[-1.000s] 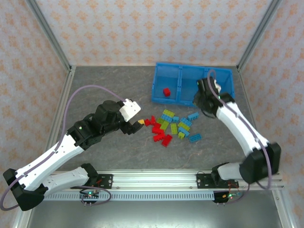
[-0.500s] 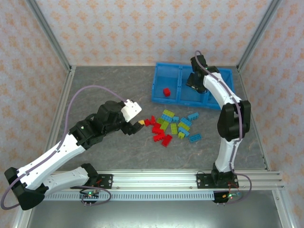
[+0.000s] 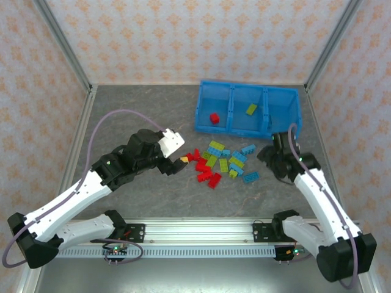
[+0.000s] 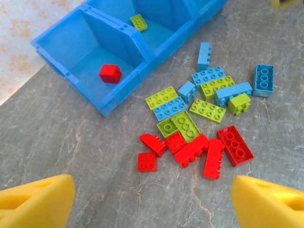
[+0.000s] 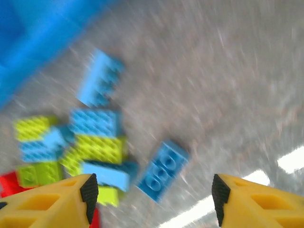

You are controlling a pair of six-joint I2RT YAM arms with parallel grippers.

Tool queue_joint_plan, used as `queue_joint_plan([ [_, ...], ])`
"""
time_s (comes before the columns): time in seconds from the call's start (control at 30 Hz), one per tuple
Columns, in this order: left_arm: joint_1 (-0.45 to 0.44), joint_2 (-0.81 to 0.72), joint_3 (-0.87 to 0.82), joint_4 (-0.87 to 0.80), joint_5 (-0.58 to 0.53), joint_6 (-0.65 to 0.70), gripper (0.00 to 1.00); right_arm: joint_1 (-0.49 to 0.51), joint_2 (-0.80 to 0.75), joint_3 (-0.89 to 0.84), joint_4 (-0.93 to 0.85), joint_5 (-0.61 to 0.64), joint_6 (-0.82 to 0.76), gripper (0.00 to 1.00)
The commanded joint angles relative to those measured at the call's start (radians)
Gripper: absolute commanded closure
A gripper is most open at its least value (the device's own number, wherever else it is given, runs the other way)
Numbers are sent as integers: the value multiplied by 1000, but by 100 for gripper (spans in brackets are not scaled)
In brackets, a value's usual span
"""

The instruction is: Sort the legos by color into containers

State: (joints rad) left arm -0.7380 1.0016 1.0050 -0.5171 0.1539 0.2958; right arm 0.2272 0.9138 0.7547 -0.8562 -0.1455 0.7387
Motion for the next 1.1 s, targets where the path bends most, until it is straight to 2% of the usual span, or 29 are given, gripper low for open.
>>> queue_joint_plan([
  [0.0, 3, 15, 7, 12, 30, -10, 14, 58, -41, -113, 28, -98, 185, 26],
  [0.1, 3, 21, 8, 12, 31, -11, 14, 89, 12, -131, 58, -109, 194, 7],
  [0.23, 2, 24, 6, 5, 23, -5, 13, 92, 125, -110, 127, -140, 189, 2],
  [0.33, 2, 22, 5, 2, 10, 0, 12, 91, 200, -69, 138, -97, 178, 1],
  [0.43, 3, 18, 3, 2, 2, 3, 12, 92, 264, -42, 136, -42, 182, 10],
  [0.53, 3, 17, 1, 2, -2, 5, 12, 91, 330, -60, 185, -44, 212, 20],
  [0.77, 2, 19, 4, -2, -9, 5, 12, 91, 409, -115, 275, -47, 274, 29],
  [0.93, 3, 17, 3, -6, 29, 15, 10, 90, 417, -139, 289, -40, 301, 44],
  [1.07, 2, 26, 14, -32, 81, 32, 3, 89, 365, -152, 278, -9, 318, 59],
])
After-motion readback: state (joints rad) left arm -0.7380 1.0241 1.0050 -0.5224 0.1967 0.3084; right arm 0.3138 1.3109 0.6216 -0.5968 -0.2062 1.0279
